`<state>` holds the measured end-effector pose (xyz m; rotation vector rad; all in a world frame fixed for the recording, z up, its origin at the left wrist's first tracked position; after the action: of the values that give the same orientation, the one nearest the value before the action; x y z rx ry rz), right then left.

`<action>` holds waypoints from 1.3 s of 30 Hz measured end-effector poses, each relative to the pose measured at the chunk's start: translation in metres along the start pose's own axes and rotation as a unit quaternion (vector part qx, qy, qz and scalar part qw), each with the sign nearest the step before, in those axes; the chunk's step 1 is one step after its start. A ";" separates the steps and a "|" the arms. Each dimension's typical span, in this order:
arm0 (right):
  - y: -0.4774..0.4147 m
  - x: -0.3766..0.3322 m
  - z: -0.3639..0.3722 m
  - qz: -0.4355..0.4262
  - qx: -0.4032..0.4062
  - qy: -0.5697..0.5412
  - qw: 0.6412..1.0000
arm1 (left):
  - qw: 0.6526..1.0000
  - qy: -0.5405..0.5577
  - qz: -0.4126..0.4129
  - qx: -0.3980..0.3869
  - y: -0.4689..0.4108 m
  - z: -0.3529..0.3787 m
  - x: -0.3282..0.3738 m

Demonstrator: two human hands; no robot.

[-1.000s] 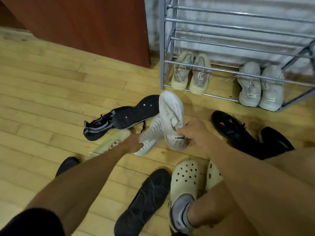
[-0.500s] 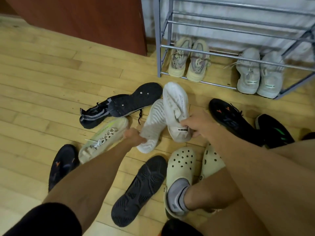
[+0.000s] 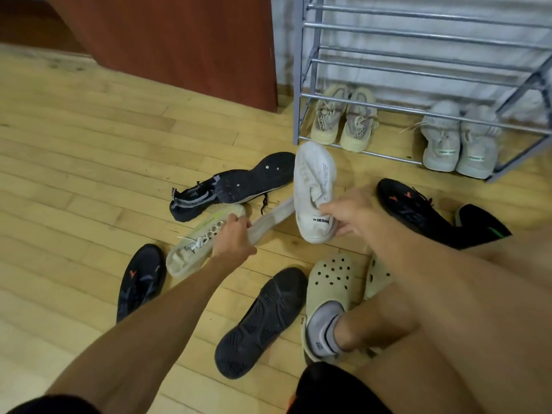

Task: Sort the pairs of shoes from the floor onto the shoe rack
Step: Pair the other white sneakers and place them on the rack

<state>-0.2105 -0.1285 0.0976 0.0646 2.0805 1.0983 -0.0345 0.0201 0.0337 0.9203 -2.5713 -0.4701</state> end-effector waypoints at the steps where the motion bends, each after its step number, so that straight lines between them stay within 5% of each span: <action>1: 0.002 -0.001 0.003 -0.002 -0.003 0.001 1.000 | 0.999 -0.037 0.020 0.018 0.006 0.002 -0.007; 4: 0.007 -0.006 0.009 -0.009 -0.017 0.006 1.000 | 0.995 -0.089 0.048 0.025 0.022 0.019 -0.027; 8: 0.010 -0.005 0.013 -0.015 -0.030 0.014 0.999 | 0.991 0.045 0.068 -0.111 0.031 0.040 -0.042; 12: 0.009 0.004 0.012 -0.016 -0.027 0.057 0.998 | 0.965 0.237 -0.083 -0.074 0.028 0.053 -0.060; 18: 0.003 0.009 0.011 -0.009 -0.020 0.094 0.995 | 0.915 0.308 -0.194 -0.174 0.016 0.073 -0.063; 26: -0.008 0.011 0.005 0.004 -0.023 0.116 0.993 | 0.945 0.168 -0.242 -0.142 -0.001 0.086 -0.054; 29: -0.010 0.012 0.002 0.005 -0.022 0.129 0.991 | 0.935 0.188 -0.231 -0.192 -0.001 0.082 -0.053; 33: -0.007 0.015 0.000 0.011 -0.023 0.102 0.994 | 0.942 0.143 -0.175 -0.249 0.002 0.063 -0.054; 39: 0.007 0.010 0.004 0.034 -0.024 -0.003 0.999 | 0.968 0.079 -0.089 -0.219 -0.006 -0.009 -0.037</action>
<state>-0.2164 -0.1178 0.0950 0.1151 2.0580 1.1872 -0.0007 0.0380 0.0308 0.9799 -2.1251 -0.9307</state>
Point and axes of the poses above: each hand's wrist, its own y-axis away from the middle knuckle, its own z-axis out of the palm, x = y × z, the point moved 1 cm from there along -y, towards the middle knuckle, and after that the axes turned 5 degrees about -x, right-handed, at the moved point
